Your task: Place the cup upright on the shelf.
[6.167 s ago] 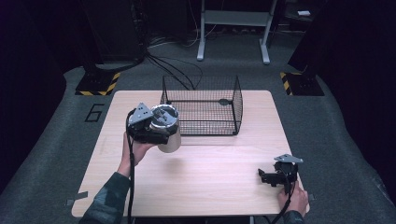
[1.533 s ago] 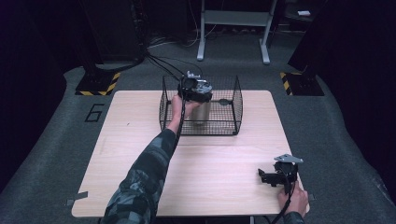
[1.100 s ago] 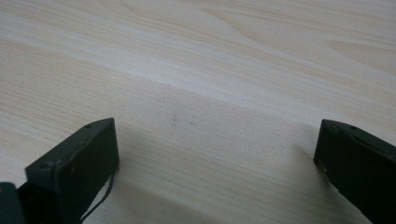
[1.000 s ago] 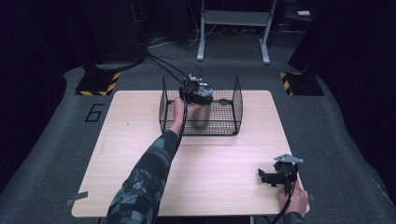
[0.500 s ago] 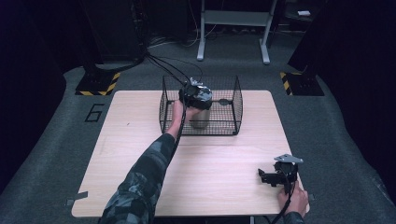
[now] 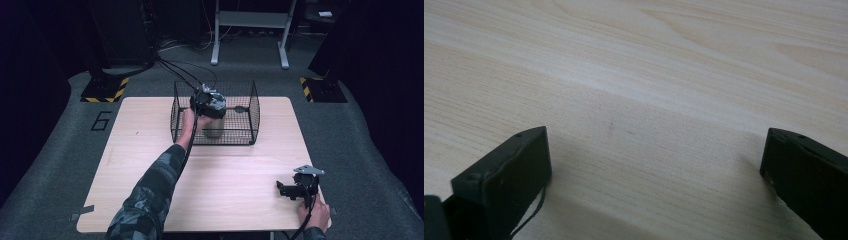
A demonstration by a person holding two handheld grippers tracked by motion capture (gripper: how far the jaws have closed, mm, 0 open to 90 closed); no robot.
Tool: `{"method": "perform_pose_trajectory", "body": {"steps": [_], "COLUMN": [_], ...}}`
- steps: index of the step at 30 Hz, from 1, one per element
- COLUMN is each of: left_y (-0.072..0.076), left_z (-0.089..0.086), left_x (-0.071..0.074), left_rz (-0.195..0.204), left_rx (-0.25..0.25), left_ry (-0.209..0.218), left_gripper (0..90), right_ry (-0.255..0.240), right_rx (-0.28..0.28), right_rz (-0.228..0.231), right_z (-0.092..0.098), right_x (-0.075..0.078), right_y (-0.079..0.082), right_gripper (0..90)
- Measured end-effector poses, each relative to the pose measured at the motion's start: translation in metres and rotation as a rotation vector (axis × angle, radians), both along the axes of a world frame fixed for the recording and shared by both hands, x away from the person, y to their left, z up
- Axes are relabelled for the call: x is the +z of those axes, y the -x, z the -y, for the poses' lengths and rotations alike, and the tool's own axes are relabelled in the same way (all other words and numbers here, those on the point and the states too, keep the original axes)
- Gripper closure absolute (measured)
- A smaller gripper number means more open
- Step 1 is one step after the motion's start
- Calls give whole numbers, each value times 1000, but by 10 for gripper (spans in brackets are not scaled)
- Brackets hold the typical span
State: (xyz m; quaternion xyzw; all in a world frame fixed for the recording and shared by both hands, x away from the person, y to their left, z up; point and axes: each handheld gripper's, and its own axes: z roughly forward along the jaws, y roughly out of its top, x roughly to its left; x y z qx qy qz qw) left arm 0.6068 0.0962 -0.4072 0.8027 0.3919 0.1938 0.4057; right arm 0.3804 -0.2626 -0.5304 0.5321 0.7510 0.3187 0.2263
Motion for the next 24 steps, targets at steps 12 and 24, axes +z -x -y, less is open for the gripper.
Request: {"method": "perform_pose_trajectory", "body": {"steps": [12, 24], "left_y": [14, 41], "left_z": [-14, -44], "left_x": [22, 54], "left_rz": [0, 5], "left_rx": [-1, -12], "left_ry": [4, -3], "left_gripper": [1, 2], "right_ry": [2, 2], "right_rx": [2, 2], "right_rz": [1, 2], "right_z": [0, 0], "right_x": [0, 0], "right_y": [0, 0], "right_gripper": [0, 0]}}
